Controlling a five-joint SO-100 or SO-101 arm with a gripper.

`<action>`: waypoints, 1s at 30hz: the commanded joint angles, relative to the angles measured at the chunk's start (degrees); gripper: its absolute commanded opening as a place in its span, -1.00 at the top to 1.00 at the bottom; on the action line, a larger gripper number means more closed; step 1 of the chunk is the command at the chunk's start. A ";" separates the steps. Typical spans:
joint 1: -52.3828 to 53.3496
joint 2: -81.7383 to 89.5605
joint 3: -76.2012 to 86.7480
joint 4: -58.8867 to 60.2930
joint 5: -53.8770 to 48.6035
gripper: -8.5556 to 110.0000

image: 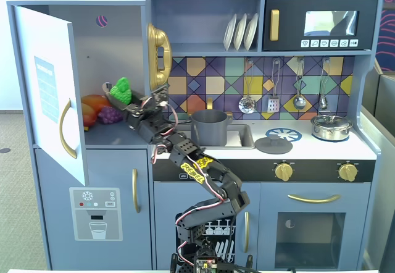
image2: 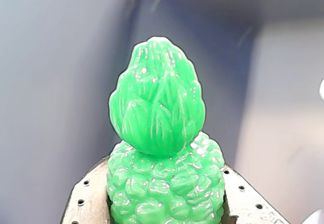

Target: Pick up the green pineapple from the left cabinet and place it in the gray recipient

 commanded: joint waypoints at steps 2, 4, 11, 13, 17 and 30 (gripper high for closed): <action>4.13 6.33 -4.13 3.16 -1.67 0.86; 7.12 6.68 -5.98 3.87 -0.97 0.86; 28.83 4.04 -12.48 4.48 9.23 0.86; 36.74 3.52 -12.83 4.92 13.89 0.86; 48.96 0.09 -14.85 3.60 20.13 0.86; 59.77 -15.82 -17.49 8.70 19.16 0.86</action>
